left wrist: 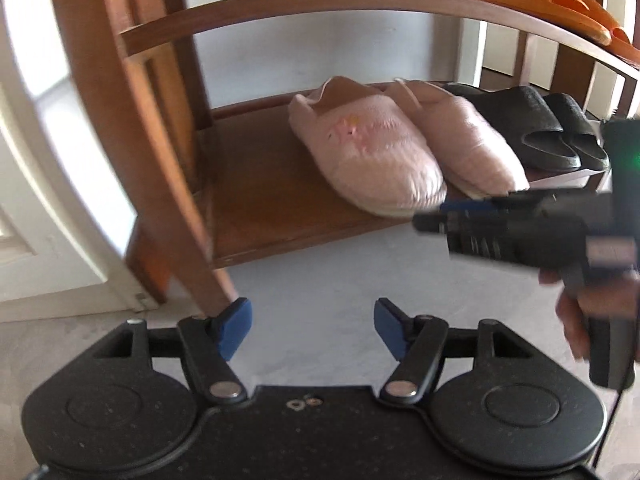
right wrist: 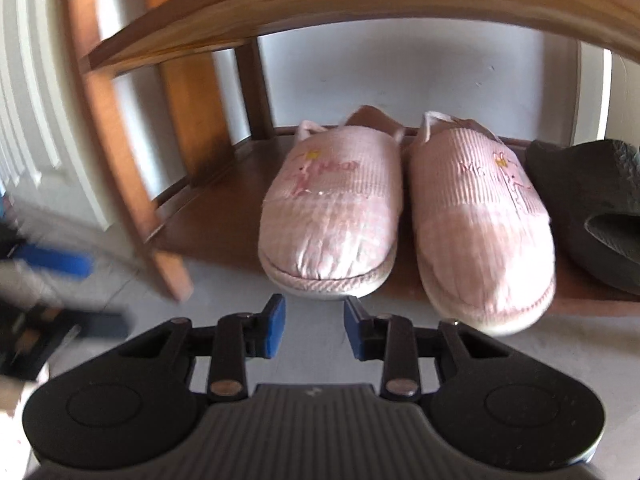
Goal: Organize scattered shoes
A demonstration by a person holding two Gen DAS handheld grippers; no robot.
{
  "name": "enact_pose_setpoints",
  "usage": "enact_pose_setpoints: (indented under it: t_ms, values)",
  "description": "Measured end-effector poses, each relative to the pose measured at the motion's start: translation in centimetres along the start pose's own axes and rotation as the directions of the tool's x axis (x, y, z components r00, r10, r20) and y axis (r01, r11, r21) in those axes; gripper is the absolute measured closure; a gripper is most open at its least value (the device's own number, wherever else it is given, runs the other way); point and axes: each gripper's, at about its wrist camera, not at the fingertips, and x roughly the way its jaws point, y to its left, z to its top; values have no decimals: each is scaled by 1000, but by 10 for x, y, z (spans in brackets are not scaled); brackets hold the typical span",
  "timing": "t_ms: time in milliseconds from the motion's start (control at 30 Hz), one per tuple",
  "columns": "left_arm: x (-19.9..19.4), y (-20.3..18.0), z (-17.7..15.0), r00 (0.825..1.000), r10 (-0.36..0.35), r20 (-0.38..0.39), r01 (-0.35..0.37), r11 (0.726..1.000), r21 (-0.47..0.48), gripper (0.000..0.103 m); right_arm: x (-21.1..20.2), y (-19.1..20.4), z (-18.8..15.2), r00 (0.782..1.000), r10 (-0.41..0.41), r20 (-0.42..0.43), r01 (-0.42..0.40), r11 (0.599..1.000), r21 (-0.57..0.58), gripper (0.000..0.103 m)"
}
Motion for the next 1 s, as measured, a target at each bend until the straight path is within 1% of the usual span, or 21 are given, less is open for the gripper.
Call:
enact_pose_setpoints:
  t_ms: [67, 100, 200, 300, 433, 567, 700, 867, 1000]
  values:
    - [-4, 4, 0, 1000, 8, 6, -8, 1000, -3, 35, 9, -1, 8, 1000, -2, -1, 2, 999, 32, 65]
    - [-6, 5, 0, 1000, 8, 9, -8, 1000, -6, 35, 7, 0, 11, 1000, 15, 7, -15, 999, 43, 65]
    - [-10, 7, 0, 1000, 7, 18, -7, 1000, -9, 35, -9, 7, 4, 1000, 18, 22, -18, 1000, 8, 65]
    - [-10, 3, 0, 1000, 3, 19, -3, 1000, 1, 34, -38, 5, -14, 999, -20, 34, 20, 1000, 13, 65]
    - [-10, -6, 2, 1000, -14, 23, 13, 1000, 22, 34, -60, -7, -27, 993, -110, 43, 110, 994, -4, 65]
    - [-13, -21, 5, 998, -44, 38, 42, 998, 50, 34, -55, -30, -24, 988, -155, 9, 154, 987, 45, 65]
    - [-16, -27, 4, 998, -52, 47, 49, 997, 63, 34, -47, -42, -16, 983, -186, -2, 186, 981, 63, 65]
    - [-12, -31, 6, 998, -35, 43, 33, 998, 47, 34, -39, -39, -8, 983, -186, -1, 186, 981, 58, 65]
    - [-4, -36, 12, 998, -2, 69, -2, 999, 54, 34, -37, -30, 3, 983, -180, 34, 180, 984, 17, 65]
